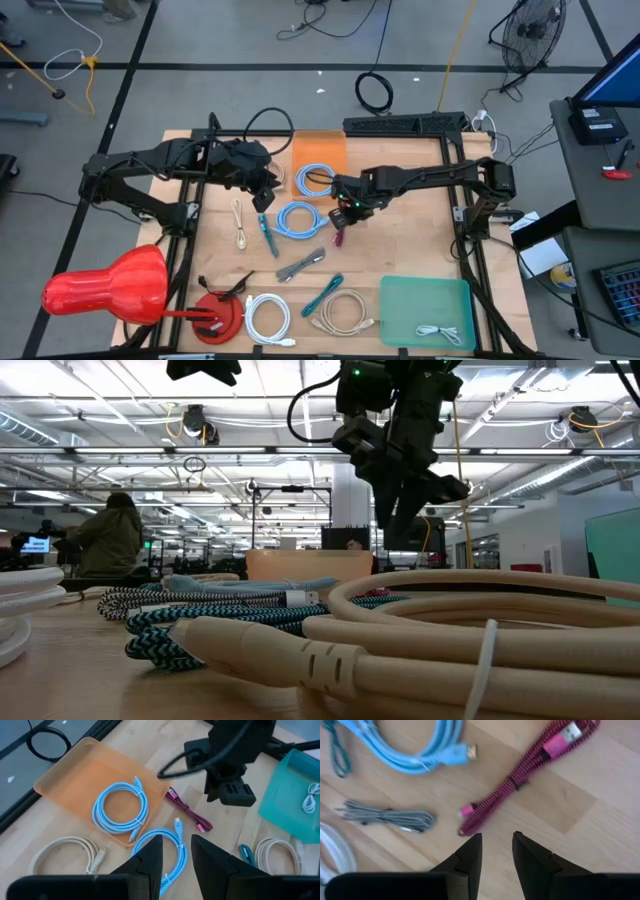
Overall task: Pick & Place USB Port
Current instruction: Put the pink patterned usb cable into the blue bin
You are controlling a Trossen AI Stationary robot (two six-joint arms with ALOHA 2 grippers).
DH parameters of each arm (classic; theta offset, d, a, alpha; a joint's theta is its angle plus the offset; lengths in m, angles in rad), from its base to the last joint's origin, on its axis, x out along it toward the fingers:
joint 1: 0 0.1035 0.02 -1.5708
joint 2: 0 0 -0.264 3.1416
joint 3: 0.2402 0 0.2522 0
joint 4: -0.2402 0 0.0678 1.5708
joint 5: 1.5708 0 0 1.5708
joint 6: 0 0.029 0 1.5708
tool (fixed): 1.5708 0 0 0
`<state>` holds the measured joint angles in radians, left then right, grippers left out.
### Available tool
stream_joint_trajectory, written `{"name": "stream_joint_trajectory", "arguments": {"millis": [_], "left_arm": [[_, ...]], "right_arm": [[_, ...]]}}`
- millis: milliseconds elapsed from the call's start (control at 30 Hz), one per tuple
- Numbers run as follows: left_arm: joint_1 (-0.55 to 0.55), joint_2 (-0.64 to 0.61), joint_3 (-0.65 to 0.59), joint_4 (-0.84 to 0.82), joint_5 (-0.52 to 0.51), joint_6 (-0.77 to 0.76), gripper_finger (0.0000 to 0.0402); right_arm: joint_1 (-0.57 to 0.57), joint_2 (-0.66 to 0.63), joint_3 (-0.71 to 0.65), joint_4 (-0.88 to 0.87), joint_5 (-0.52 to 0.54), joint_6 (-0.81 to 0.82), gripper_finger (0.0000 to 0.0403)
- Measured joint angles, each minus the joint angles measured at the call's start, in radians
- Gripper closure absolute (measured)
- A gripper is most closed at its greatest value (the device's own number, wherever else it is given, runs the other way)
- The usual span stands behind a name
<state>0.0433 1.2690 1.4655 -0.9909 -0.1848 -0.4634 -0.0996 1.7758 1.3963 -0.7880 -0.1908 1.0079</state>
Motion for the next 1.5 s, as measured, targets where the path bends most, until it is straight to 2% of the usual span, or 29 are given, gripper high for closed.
{"name": "stream_joint_trajectory", "arguments": {"millis": [133, 267, 433, 533, 667, 967, 1133, 1300, 1500], "left_arm": [[-0.006, 0.000, 0.000, -0.001, 0.001, -0.037, 0.0298], [-0.026, 0.000, 0.000, -0.003, 0.005, -0.011, 0.0298], [-0.046, 0.000, 0.000, -0.005, 0.047, 0.076, 0.0298], [-0.064, 0.000, 0.000, -0.006, 0.071, 0.124, 0.0298], [-0.093, 0.000, 0.000, -0.006, 0.045, 0.182, 0.0298], [-0.125, -0.008, 0.000, -0.016, 0.058, 0.219, 0.0298], [-0.124, -0.020, 0.000, -0.038, 0.072, 0.234, 0.0298], [-0.122, -0.034, 0.000, -0.054, 0.066, 0.243, 0.0298], [-0.122, -0.052, 0.000, -0.060, 0.045, 0.243, 0.0298]], "right_arm": [[-0.005, 0.031, -0.001, -0.008, -0.014, -0.033, 0.0277], [-0.003, 0.048, 0.001, 0.001, -0.011, 0.020, 0.0237], [-0.005, 0.046, 0.000, 0.025, 0.063, 0.118, 0.0201], [-0.011, 0.047, 0.000, 0.017, 0.081, 0.167, 0.0198], [-0.014, 0.077, 0.002, 0.032, 0.104, 0.215, 0.0204], [-0.018, 0.193, 0.000, 0.145, 0.054, 0.268, 0.0208], [-0.011, 0.217, 0.001, 0.159, 0.040, 0.267, 0.0209], [-0.012, 0.218, 0.001, 0.139, 0.070, 0.246, 0.0233], [-0.012, 0.218, 0.001, 0.120, 0.083, 0.185, 0.0329]]}}
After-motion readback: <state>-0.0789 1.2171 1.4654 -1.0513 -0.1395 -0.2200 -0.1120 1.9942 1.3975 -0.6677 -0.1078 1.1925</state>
